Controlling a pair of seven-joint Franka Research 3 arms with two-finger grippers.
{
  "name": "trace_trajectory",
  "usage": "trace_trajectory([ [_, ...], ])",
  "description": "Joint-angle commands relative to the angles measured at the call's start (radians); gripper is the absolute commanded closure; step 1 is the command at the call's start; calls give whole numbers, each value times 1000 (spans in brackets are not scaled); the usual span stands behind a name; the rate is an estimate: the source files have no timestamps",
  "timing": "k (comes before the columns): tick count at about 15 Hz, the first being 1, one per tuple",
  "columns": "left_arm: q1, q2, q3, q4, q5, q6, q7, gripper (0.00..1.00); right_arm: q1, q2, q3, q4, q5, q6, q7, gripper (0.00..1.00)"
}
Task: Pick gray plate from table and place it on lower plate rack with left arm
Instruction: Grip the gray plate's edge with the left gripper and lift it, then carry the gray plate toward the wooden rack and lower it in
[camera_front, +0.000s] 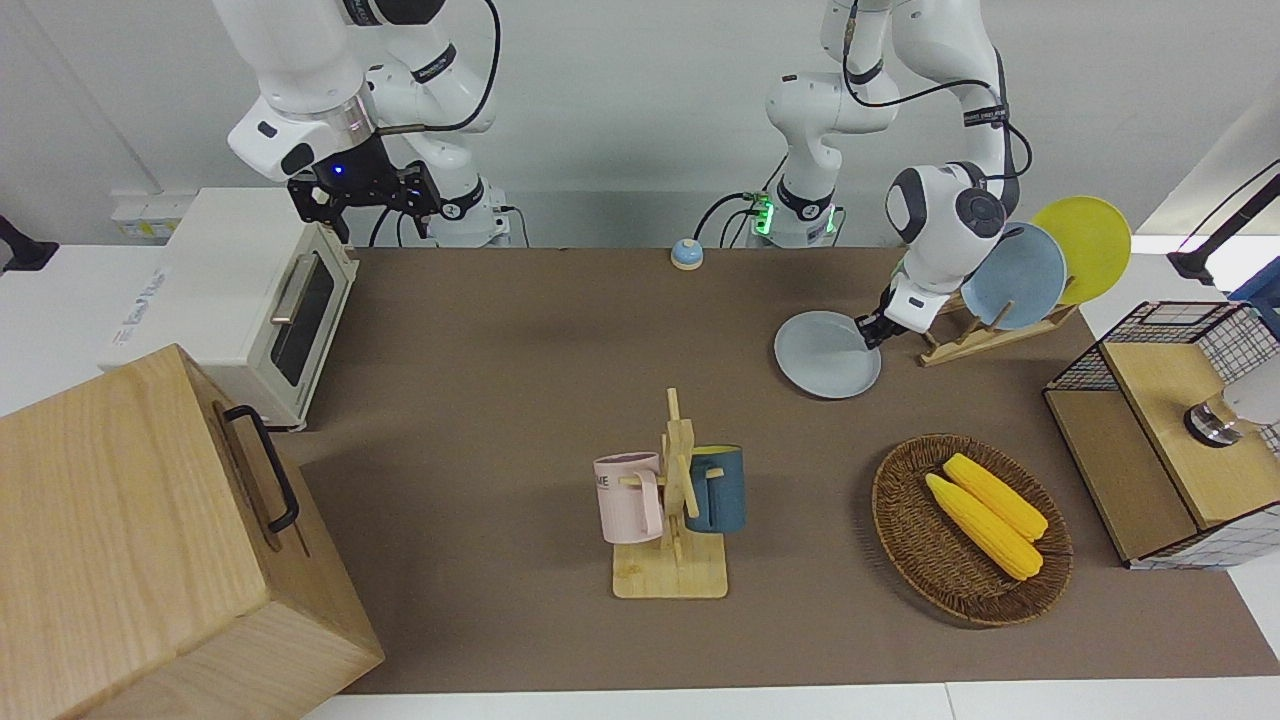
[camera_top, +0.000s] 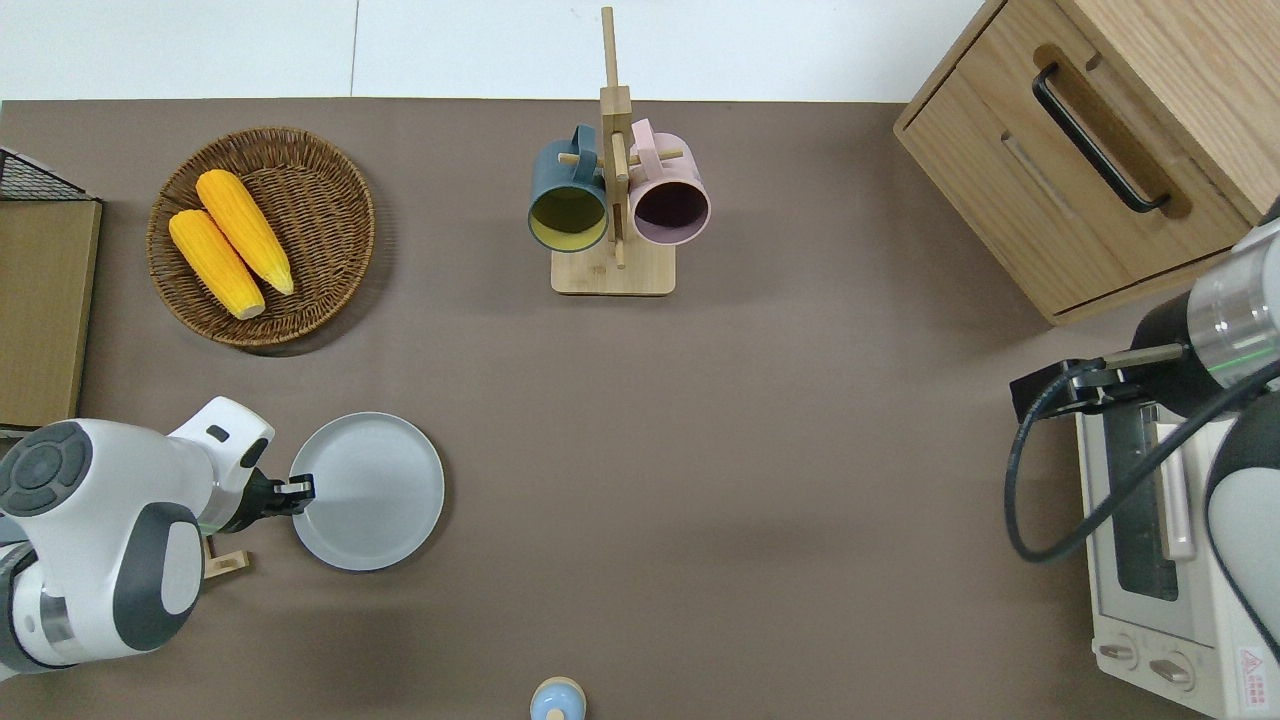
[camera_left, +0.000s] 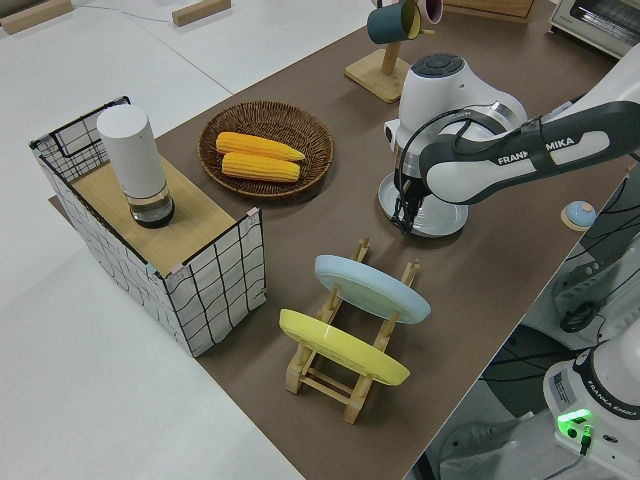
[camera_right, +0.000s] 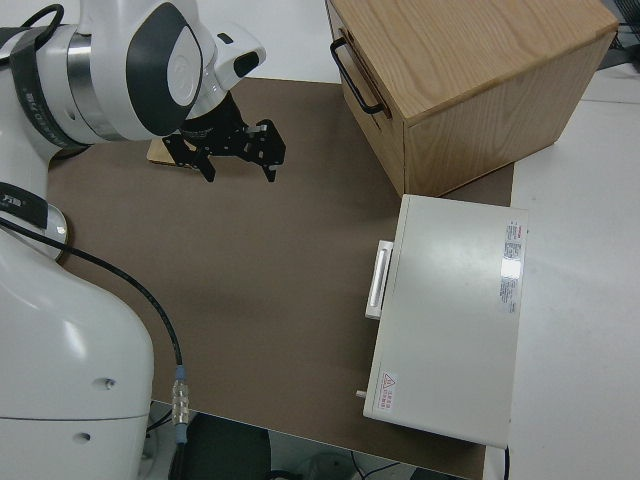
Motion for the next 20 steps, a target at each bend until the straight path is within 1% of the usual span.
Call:
trace_trajectory([
  [1, -11, -12, 6, 86, -9, -115, -9, 1000, -23, -2, 21, 7, -6, -11, 12, 17],
  [7, -16, -32, 6, 379, -10, -460, -17, 1000, -23, -4, 21, 6, -6, -11, 12, 17],
  [10, -16, -45, 6, 488, -12, -560, -17, 1000, -23, -2, 21, 7, -6, -11, 12, 17],
  [15, -16, -65, 11, 600, -12, -703, -22, 1000, -23, -2, 21, 7, -6, -11, 12, 17],
  [19, -16, -85, 6, 610, -12, -725, -22, 1000, -23, -2, 20, 7, -6, -11, 12, 17],
  [20, -16, -89, 5, 610, 2, -735, -22, 1000, -23, -4, 21, 6, -6, -12, 12, 17],
])
